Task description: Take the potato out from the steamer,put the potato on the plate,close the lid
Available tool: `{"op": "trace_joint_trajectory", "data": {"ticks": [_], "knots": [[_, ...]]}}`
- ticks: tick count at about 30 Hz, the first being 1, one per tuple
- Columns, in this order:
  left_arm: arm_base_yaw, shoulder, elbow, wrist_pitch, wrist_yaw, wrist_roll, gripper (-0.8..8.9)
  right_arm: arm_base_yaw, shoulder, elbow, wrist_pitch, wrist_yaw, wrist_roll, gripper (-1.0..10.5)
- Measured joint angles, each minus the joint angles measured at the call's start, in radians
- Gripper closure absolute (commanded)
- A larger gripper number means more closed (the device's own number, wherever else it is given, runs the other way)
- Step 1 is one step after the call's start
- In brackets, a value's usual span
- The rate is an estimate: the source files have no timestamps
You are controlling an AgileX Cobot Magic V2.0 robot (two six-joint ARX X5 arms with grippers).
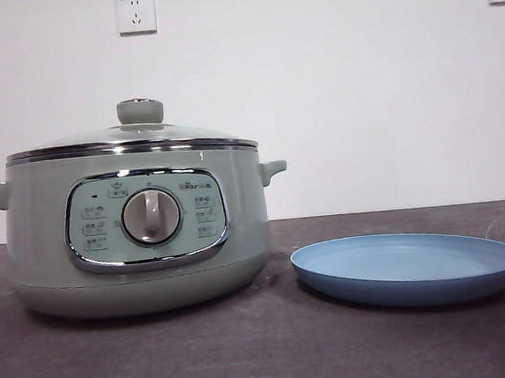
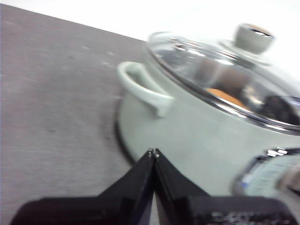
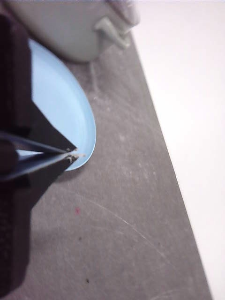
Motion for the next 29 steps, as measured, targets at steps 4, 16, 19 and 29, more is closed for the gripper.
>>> {"op": "trace_joint_trajectory", "data": {"ticks": [4,16,19,29], "knots": [[0.000,0.001,0.012,-0.014,0.065,-0.059,8.19,0.000,0.002,0.021,-0.002,0.000,0.131,9.6],[0.000,0.139,0.378,-0.068,0.080,-0.082,8.19,0.000,0.135,0.403,0.028,0.003,0.241,9.6],[0.000,0.214,0.499,-0.068,0.081,-0.059,8.19,0.000,0.232,0.541,0.027,0.000,0.187,9.6],[0.000,0.526,0.944,-0.172,0.111,0.074,8.19,0.000,0.615,1.051,-0.102,-0.122,-0.029,9.6]]}}
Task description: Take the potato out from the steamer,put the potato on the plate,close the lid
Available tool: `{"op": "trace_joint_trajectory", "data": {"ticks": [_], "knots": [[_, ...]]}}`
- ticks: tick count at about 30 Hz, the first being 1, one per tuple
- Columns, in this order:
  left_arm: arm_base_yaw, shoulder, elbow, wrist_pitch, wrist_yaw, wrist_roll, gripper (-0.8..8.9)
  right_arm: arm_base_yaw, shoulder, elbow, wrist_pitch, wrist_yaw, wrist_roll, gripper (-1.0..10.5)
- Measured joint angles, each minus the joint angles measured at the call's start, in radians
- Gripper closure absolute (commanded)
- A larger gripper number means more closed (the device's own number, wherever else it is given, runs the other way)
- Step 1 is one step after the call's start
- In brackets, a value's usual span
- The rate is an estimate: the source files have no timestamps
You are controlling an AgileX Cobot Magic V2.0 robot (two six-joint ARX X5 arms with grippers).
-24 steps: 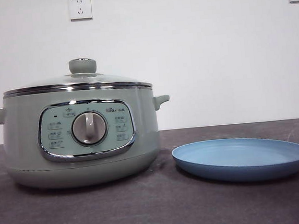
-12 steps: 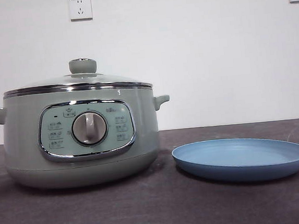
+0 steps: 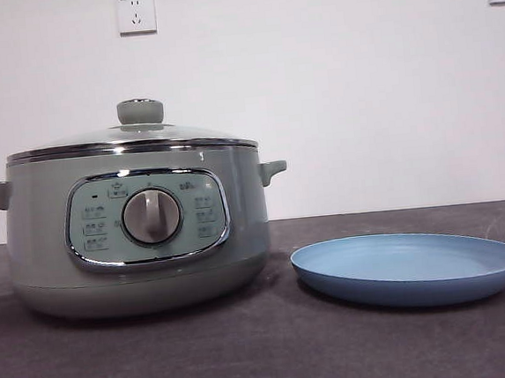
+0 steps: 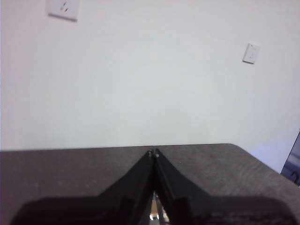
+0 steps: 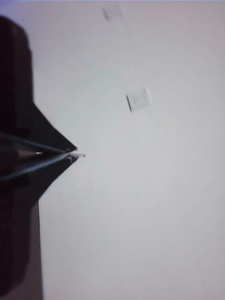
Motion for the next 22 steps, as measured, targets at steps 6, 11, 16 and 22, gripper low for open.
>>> {"op": "trace_joint_trajectory", "data": {"ticks": [6,11,16,22], "knots": [[0.000,0.218,0.290,-0.161,0.000,0.125,8.19,0.005,0.227,0.298,-0.185,-0.185,-0.113,9.6],[0.000,0.409,0.509,-0.356,0.006,0.203,8.19,0.051,0.425,0.550,-0.427,-0.290,-0.223,9.5],[0.000,0.588,0.653,-0.554,0.117,0.247,8.04,0.130,0.586,0.729,-0.652,-0.291,-0.342,7.2],[-0.016,0.664,0.661,-0.576,0.168,0.253,3.09,0.146,0.642,0.749,-0.685,-0.276,-0.375,3.2]]}}
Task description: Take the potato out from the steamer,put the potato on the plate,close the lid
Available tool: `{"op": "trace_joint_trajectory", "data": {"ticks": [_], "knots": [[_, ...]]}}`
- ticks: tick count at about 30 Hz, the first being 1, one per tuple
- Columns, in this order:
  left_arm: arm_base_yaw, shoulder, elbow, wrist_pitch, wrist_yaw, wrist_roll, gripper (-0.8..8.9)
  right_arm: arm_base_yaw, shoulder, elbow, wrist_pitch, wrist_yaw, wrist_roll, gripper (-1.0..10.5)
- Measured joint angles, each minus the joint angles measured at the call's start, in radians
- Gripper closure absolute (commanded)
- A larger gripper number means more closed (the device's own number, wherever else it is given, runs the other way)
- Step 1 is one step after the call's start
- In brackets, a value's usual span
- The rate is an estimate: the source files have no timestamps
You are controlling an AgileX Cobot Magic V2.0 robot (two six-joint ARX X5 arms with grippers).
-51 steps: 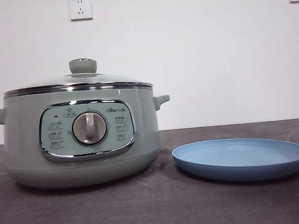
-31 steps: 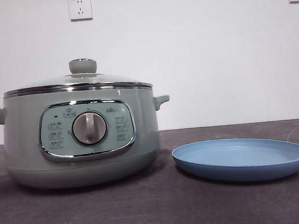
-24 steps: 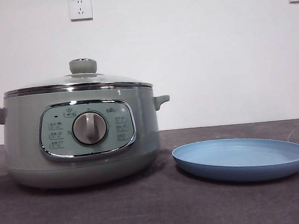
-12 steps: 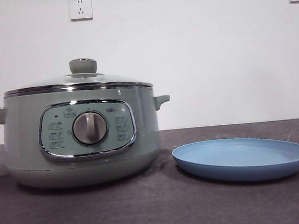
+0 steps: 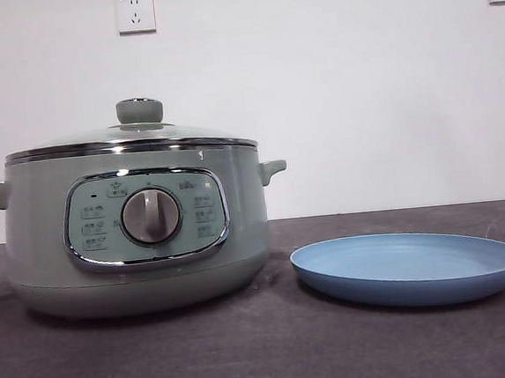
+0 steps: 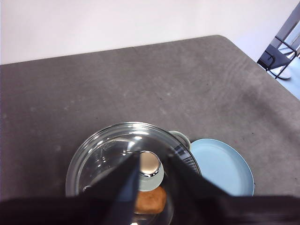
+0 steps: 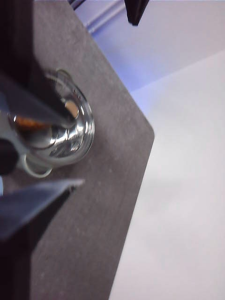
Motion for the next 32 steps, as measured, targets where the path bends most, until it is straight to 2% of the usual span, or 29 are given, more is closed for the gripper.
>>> {"op": "trace_joint_trajectory", "data": {"ticks": [3,7,14,19,21,31,32], "knots": [[-0.026,0.010,0.005,0.000,0.000,0.000,3.10,0.009,0.002,0.000,0.000,0.034,-0.001,3.2],[-0.079,0.057,0.014,0.014,-0.017,0.003,3.10,0.024,0.000,0.002,0.000,0.039,-0.003,3.2],[-0.215,0.218,0.014,0.017,-0.210,0.004,3.10,0.025,0.000,0.002,0.000,0.042,0.000,3.2],[-0.275,0.321,0.014,0.017,-0.276,0.004,3.10,0.025,0.000,0.002,0.000,0.063,0.000,3.2],[-0.289,0.372,0.014,0.017,-0.284,0.004,3.11,0.025,0.000,0.002,-0.008,0.094,0.000,3.2],[-0.298,0.497,0.014,0.015,-0.327,0.004,3.12,0.025,0.000,0.002,-0.014,0.118,0.000,3.2],[-0.300,0.502,0.014,0.015,-0.328,0.004,3.41,0.025,0.000,0.002,-0.014,0.118,0.000,3.2]]}}
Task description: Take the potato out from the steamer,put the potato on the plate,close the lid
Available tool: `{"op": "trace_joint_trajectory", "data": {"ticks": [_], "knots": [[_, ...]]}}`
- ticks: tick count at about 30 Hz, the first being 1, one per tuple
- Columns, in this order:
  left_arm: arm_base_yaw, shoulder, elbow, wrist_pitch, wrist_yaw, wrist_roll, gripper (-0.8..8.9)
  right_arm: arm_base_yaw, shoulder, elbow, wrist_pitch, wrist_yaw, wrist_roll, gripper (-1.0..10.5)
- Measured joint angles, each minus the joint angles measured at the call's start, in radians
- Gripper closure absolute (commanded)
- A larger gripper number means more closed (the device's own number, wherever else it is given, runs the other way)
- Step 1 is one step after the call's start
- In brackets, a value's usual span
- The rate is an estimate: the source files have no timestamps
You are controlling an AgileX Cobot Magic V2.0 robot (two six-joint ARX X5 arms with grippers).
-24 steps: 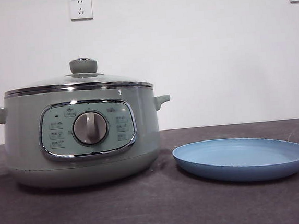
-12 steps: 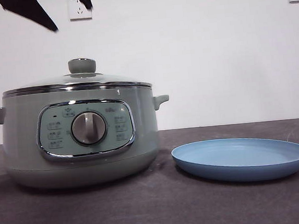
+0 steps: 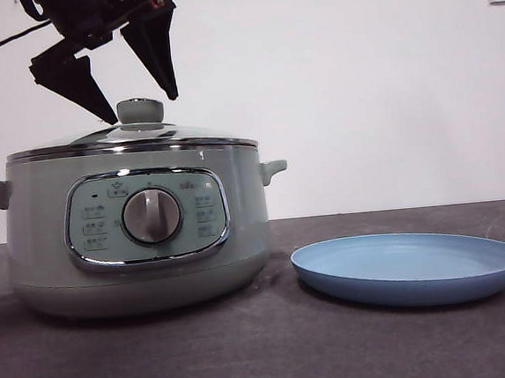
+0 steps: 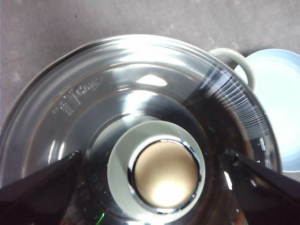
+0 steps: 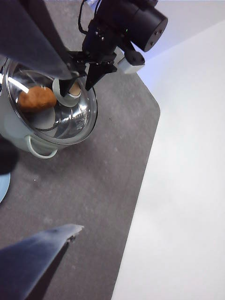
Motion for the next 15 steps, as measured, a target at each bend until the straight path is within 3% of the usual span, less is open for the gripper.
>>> {"op": "trace_joint_trajectory", "data": {"ticks": [2,5,7,10,14,15], "knots": [[-0.006,0.002,0.000,-0.002,-0.002,0.000,4.15,0.000,0.000,0.000,0.000,0.000,0.000,3.2],[-0.009,0.002,0.000,-0.011,-0.002,0.003,4.20,0.000,0.000,0.000,0.000,0.000,0.000,3.2],[-0.009,0.002,0.000,-0.032,-0.003,0.009,5.03,0.000,0.000,0.000,0.000,0.000,0.000,3.2],[-0.009,0.006,0.000,-0.062,-0.002,0.015,5.35,0.000,0.000,0.000,0.000,0.000,0.000,3.2],[-0.010,0.010,0.000,-0.063,0.000,0.027,8.27,0.000,0.000,0.000,0.000,0.000,0.000,3.2],[-0.012,0.010,0.000,-0.061,0.000,0.033,8.24,0.000,0.000,0.000,0.000,0.000,0.000,3.2]]}}
